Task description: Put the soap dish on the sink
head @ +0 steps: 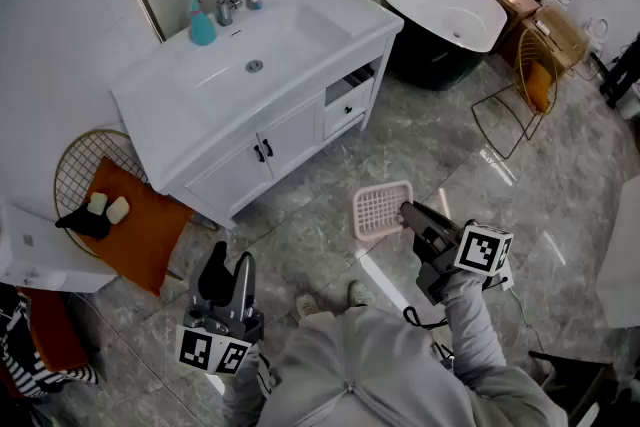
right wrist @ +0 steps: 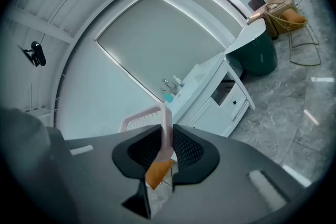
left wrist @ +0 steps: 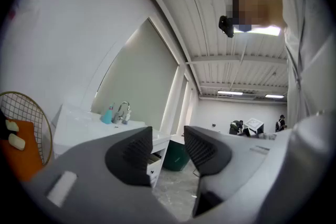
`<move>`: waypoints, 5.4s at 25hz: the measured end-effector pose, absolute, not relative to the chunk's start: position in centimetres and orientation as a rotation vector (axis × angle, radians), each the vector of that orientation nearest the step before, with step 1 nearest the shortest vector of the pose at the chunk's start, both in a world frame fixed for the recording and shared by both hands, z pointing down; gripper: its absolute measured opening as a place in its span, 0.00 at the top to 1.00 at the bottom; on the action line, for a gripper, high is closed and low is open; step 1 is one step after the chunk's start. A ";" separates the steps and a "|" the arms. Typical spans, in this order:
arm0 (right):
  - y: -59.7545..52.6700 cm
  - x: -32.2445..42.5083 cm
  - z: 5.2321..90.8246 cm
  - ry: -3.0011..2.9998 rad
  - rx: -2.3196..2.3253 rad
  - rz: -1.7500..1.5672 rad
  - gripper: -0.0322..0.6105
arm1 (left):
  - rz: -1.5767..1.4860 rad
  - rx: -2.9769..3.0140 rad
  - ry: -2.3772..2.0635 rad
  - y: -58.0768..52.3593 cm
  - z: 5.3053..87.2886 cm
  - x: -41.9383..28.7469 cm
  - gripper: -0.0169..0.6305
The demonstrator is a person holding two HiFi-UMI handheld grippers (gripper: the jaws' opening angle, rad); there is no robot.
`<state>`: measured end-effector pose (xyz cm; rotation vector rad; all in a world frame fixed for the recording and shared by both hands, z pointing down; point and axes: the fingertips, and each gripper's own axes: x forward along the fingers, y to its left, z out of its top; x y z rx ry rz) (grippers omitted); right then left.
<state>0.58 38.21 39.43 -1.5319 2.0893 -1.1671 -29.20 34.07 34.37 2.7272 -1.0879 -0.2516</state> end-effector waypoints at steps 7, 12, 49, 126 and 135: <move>37.3 0.8 39.7 2.086 -1.524 -1.176 0.84 | -0.264 2.733 -1.121 33.8 34.1 -29.3 0.67; 37.3 0.9 39.6 2.104 -1.519 -1.166 0.84 | -0.265 2.727 -1.123 34.0 34.2 -29.1 0.67; 22.7 10.7 39.6 2.196 -1.388 -1.140 0.84 | -0.226 2.767 -1.123 24.5 34.8 -14.1 0.67; -44.3 26.0 53.3 2.345 -1.903 -1.407 0.84 | -0.089 2.457 -1.663 -18.8 36.3 -11.3 0.65; -48.4 26.2 54.5 2.336 -1.976 -1.430 0.84 | -0.054 2.427 -1.700 -19.6 36.4 -11.6 0.65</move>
